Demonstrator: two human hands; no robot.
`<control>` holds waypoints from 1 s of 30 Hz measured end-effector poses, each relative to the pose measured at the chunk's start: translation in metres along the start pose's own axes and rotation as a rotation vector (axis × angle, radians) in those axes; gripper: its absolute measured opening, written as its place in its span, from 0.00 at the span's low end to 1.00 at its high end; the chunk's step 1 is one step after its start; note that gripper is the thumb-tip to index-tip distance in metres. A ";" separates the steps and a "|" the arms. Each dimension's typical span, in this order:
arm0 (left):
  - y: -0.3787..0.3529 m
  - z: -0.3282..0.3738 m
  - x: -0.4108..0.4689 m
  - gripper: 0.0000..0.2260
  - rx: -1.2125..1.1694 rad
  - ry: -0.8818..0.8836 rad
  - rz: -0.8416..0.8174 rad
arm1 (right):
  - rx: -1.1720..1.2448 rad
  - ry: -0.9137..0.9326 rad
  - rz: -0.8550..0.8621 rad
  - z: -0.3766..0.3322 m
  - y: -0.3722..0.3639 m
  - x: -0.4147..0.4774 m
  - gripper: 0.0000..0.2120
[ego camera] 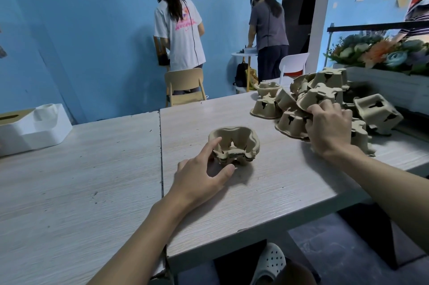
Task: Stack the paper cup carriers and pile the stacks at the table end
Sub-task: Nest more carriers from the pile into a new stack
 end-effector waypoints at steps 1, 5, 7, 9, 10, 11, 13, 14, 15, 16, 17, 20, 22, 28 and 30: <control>0.000 0.001 0.000 0.34 0.003 -0.003 -0.003 | -0.014 -0.014 0.009 0.001 -0.001 0.001 0.10; 0.000 0.000 0.000 0.34 0.017 0.004 -0.017 | -0.061 -0.059 0.024 0.008 -0.003 0.004 0.10; -0.001 -0.001 0.000 0.34 0.018 0.006 -0.019 | -0.076 -0.068 0.030 0.010 -0.005 0.007 0.08; -0.001 -0.001 0.000 0.34 0.017 0.007 -0.013 | -0.077 -0.084 0.039 0.012 -0.007 0.008 0.07; -0.001 -0.001 0.000 0.34 0.017 0.005 -0.010 | -0.070 -0.093 0.048 0.013 -0.008 0.009 0.06; -0.002 -0.002 0.001 0.33 0.013 0.002 -0.007 | -0.054 -0.101 0.063 0.014 -0.008 0.010 0.06; -0.003 -0.005 0.002 0.34 -0.003 0.000 -0.004 | 0.022 -0.099 0.109 0.017 -0.005 0.010 0.05; -0.004 -0.008 0.002 0.34 -0.012 0.003 -0.003 | 0.080 -0.095 0.142 0.017 -0.001 0.009 0.05; -0.005 -0.010 0.003 0.34 -0.021 0.005 -0.001 | 0.148 -0.097 0.180 0.016 0.005 0.009 0.04; -0.005 -0.012 0.003 0.33 -0.030 0.009 0.001 | 0.222 -0.100 0.217 0.014 0.013 0.009 0.04; -0.006 -0.013 0.004 0.33 -0.037 0.009 0.005 | 0.300 -0.102 0.248 0.011 0.020 0.009 0.04; -0.006 -0.014 0.004 0.33 -0.046 -0.002 0.019 | 0.566 -0.048 0.305 0.000 0.039 0.008 0.05; -0.006 -0.015 0.004 0.33 -0.049 -0.006 0.027 | 0.729 -0.001 0.327 -0.012 0.051 0.004 0.04; -0.006 -0.012 0.004 0.33 -0.031 -0.028 0.050 | 0.995 0.015 0.158 -0.050 0.083 -0.015 0.03; -0.006 -0.011 0.003 0.33 -0.028 -0.031 0.055 | 1.080 -0.004 0.041 -0.060 0.086 -0.022 0.06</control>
Point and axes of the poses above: each hand's wrist, its own x-axis towards the middle knuckle, its own y-axis out of the back of the hand, z = x × y, the point moved 4 cm from there along x, towards the middle knuckle, and after that the axes turned 9 degrees about -y, right-handed, at the moved point
